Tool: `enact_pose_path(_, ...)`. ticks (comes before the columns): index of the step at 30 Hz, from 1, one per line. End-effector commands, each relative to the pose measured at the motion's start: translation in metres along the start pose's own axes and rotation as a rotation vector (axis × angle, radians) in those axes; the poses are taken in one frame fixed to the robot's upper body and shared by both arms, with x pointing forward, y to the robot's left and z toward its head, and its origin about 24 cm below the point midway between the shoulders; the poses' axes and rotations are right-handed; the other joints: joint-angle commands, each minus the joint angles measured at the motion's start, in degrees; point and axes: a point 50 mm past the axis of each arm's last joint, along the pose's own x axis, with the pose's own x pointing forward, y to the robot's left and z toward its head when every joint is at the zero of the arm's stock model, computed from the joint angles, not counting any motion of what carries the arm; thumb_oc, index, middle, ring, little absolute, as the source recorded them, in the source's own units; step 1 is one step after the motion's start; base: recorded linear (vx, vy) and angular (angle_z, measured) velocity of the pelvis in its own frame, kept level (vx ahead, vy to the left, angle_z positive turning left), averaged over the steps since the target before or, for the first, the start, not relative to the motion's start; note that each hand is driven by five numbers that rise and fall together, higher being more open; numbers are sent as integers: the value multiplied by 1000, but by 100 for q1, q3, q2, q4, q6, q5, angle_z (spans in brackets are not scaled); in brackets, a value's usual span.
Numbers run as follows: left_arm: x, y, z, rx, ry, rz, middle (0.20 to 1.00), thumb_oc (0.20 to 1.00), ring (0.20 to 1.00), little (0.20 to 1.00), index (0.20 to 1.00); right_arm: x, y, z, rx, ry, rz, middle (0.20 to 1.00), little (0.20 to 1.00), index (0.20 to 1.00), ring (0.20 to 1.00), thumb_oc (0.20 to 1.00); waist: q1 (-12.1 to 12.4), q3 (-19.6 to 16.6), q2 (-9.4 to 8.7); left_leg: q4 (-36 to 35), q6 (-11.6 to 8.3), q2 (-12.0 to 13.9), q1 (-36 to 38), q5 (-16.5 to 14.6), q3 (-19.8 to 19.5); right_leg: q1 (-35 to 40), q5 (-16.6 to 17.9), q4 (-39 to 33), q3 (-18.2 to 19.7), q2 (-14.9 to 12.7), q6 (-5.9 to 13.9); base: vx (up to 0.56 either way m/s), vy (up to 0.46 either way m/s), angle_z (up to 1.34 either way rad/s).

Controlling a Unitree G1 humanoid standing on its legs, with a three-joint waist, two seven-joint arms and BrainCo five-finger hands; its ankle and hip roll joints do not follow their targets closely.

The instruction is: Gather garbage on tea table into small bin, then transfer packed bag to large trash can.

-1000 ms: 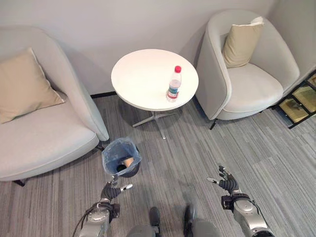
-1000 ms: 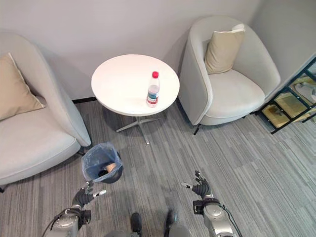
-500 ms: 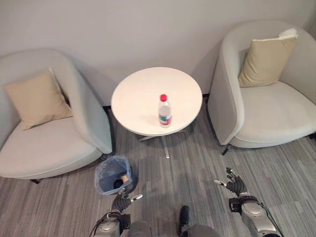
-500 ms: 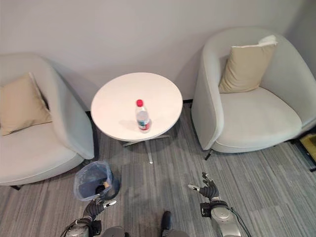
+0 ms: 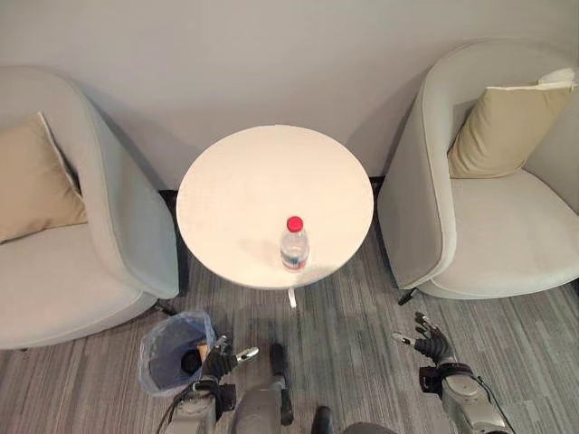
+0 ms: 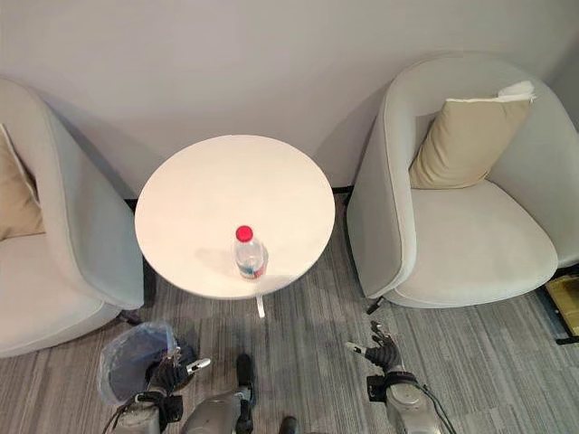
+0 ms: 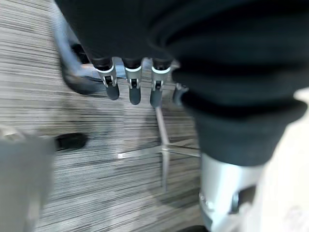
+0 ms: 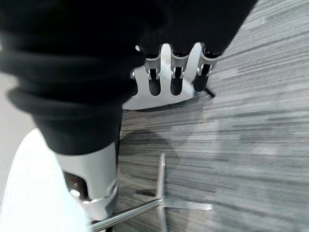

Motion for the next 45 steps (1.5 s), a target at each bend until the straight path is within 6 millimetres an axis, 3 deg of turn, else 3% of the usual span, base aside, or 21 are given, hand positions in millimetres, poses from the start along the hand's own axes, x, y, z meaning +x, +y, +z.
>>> enact_pose_path(1,-1,24,17,74,-82,44,1000,1000,1000,1000,1000,5,1,20,1,-90,3,1000,1000,1000,1000,1000,221,-350,-162,607,-487,159,-209,-882,-16,-598,30,510,220,-891,418,80,92,14)
enact_pose_path(6,0,27,21,77,-95,52,1000,1000,1000,1000,1000,6,0,24,-22,-105,6,1000,1000,1000,1000,1000,55,-312,-72,370,-443,77,106,-893,-189,-1111,159,350,474,-695,309,58,18,11)
enact_pose_path(9,0,26,17,79,-79,51,1000,1000,1000,1000,1000,4,-2,21,-47,-98,4,1000,1000,1000,1000,1000,-28,-257,-69,347,-462,45,211,-890,-276,-1004,148,171,746,-599,282,-8,-53,59)
enact_pose_path(13,-4,24,9,76,-58,38,1000,1000,1000,1000,1000,1,-4,19,-125,-101,23,1000,1000,1000,1000,1000,-9,-332,-56,246,-529,58,265,-773,-306,-755,118,-172,774,-515,165,-33,-105,27)
enact_pose_path(16,-4,23,5,73,-45,32,1000,1000,1000,1000,1000,0,-2,29,-188,-151,48,1000,1000,1000,1000,1000,19,-292,-50,259,-662,104,158,-547,-425,-598,88,-427,833,-347,21,-118,-185,10)
enact_pose_path(17,-3,18,8,72,-54,20,1000,1000,1000,1000,1000,-2,-2,39,-236,-200,64,1000,1000,1000,1000,1000,62,-157,-39,383,-800,141,-121,-316,-578,-481,99,-693,789,-219,-98,-179,-212,43)
enact_pose_path(21,-1,13,12,73,-70,7,1000,1000,1000,1000,1000,-3,-3,50,-293,-255,73,1000,1000,1000,1000,1000,73,-51,-7,492,-919,153,-358,-159,-657,-411,149,-863,571,-184,-141,-137,-110,56)
enact_pose_path(23,0,10,12,72,-72,-2,1000,1000,1000,1000,1000,-4,-3,57,-322,-291,79,1000,1000,1000,1000,1000,35,-17,-20,654,-920,157,-345,-326,-637,-454,203,-887,438,-245,-153,-152,-21,32)
enact_pose_path(26,-2,8,9,77,-65,-8,1000,1000,1000,1000,1000,-8,-1,73,-377,-371,97,1000,1000,1000,1000,1000,-49,-98,-29,641,-875,202,45,-635,-619,-507,305,-914,290,-343,-127,-80,36,31)
enact_pose_path(29,-3,2,3,68,-53,-12,1000,1000,1000,1000,1000,-10,2,87,-415,-444,104,1000,1000,1000,1000,1000,-135,-227,77,290,-870,218,280,-641,-778,-623,305,-945,237,-307,-77,-17,77,35)
enact_pose_path(35,-6,3,-1,90,-51,-19,1000,1000,1000,1000,1000,-17,7,112,-480,-571,116,1000,1000,1000,1000,1000,-161,-413,182,-356,-820,135,674,-585,-736,-580,322,-912,164,-376,35,47,116,15)
enact_pose_path(45,-13,10,-12,101,-21,-8,1000,1000,1000,1000,1000,-6,23,123,-486,-587,91,1000,1000,1000,1000,1000,44,-514,188,-481,-686,16,914,-695,-639,-461,349,-856,196,-548,176,67,92,-1)
